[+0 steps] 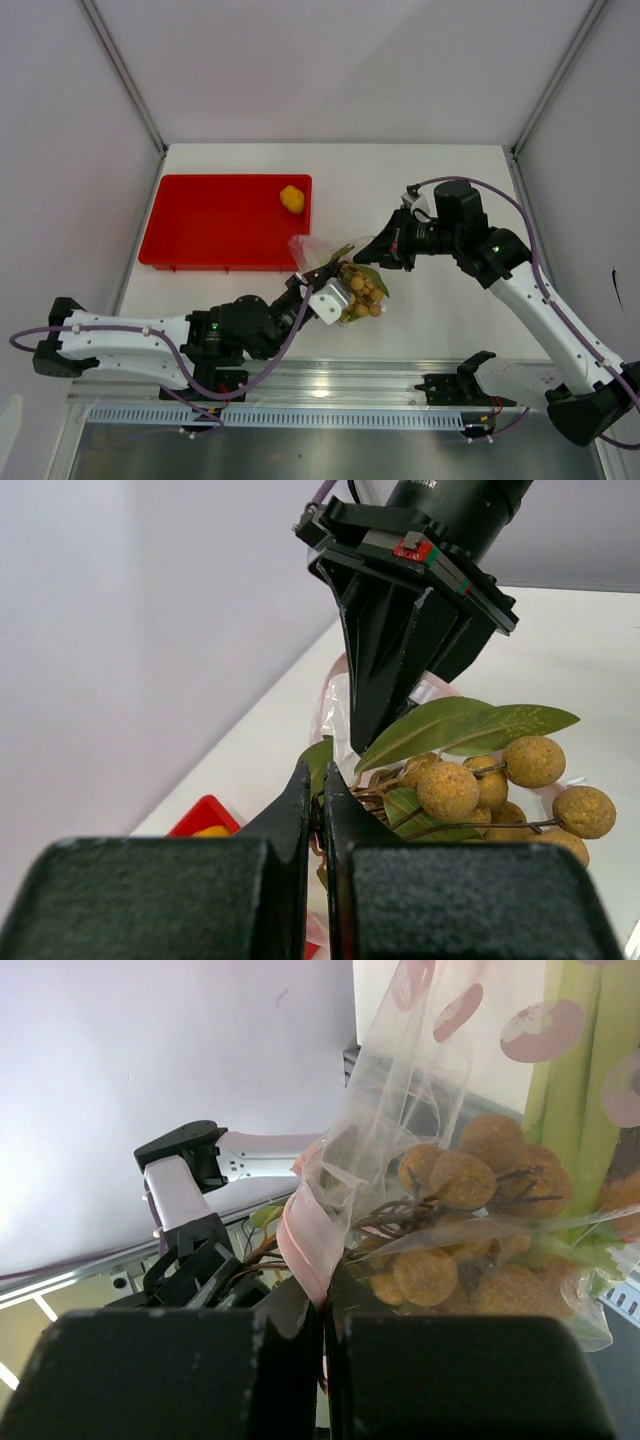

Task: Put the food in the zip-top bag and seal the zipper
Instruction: Place the fake fruit in the zipper food storage bag.

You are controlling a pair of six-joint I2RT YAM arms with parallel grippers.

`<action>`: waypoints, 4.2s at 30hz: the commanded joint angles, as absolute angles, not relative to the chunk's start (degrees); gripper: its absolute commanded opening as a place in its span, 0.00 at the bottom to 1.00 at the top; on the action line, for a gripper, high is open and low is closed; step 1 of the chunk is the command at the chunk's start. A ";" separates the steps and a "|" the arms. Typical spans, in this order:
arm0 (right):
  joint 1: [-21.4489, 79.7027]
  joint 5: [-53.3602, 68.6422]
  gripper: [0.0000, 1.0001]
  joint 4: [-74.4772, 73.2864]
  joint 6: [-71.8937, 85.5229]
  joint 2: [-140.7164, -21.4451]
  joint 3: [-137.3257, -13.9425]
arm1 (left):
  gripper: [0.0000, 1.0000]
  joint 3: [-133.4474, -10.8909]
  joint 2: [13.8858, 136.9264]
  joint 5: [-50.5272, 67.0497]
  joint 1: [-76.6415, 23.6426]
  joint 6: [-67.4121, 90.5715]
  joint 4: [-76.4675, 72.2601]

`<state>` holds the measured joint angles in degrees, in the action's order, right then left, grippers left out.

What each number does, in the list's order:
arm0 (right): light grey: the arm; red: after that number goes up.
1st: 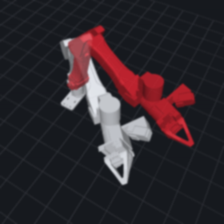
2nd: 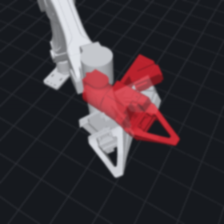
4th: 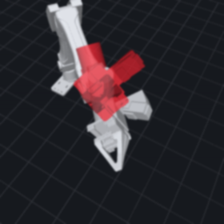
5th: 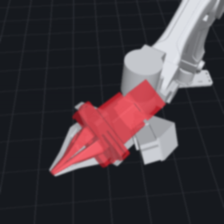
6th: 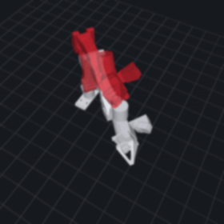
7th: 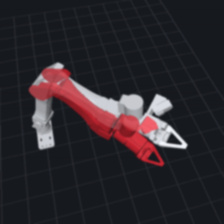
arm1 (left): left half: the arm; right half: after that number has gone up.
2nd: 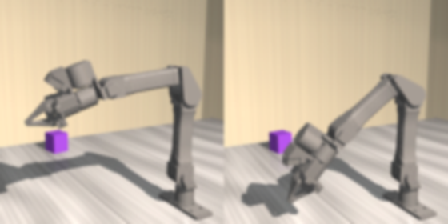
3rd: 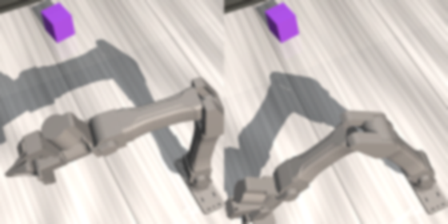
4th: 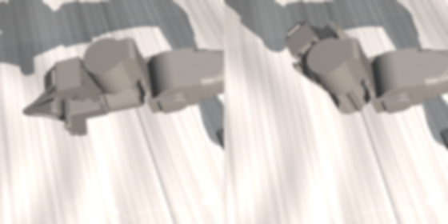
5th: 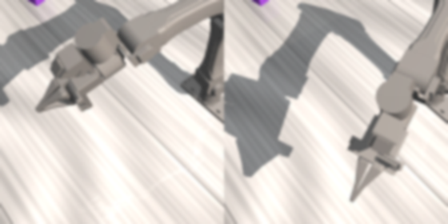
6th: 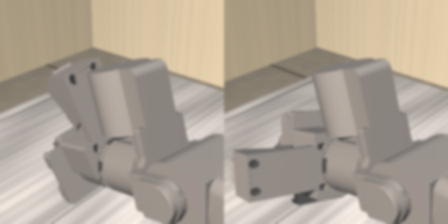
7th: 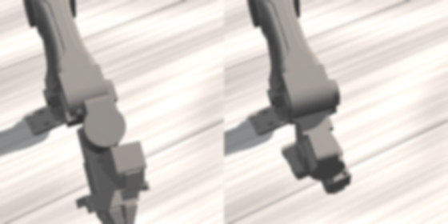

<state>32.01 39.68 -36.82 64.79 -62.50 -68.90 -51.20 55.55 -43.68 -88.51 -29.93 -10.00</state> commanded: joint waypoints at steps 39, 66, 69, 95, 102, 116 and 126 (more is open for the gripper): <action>30.94 45.00 0.00 -33.13 69.87 -60.82 -71.28 | 0.00 -54.58 53.01 -32.26 -95.62 -62.40 -6.16; 30.85 46.93 0.00 -27.95 76.29 -60.64 -71.19 | 0.00 -58.19 59.40 -20.30 -94.31 -67.41 14.07; 30.85 46.76 0.00 -28.65 75.85 -60.82 -71.80 | 0.00 -58.97 60.46 -19.34 -94.31 -67.41 13.45; 31.03 44.47 0.00 -36.13 63.72 -58.01 -69.96 | 0.01 -65.47 70.31 -27.07 -90.09 -54.67 12.11; 31.20 45.18 0.00 -34.63 65.48 -57.66 -70.49 | 0.01 -70.31 73.47 -21.01 -90.09 -56.07 23.63; 31.46 45.62 0.00 -33.66 66.88 -57.04 -69.35 | 0.01 -70.23 77.26 -23.10 -84.91 -51.33 22.07; 31.55 44.74 0.00 -35.50 63.81 -57.30 -69.08 | 0.21 -69.26 73.48 -27.17 -82.35 -43.16 15.38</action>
<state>30.83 41.01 -37.04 64.60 -59.27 -68.25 -69.63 76.86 -24.91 -83.44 -48.29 18.06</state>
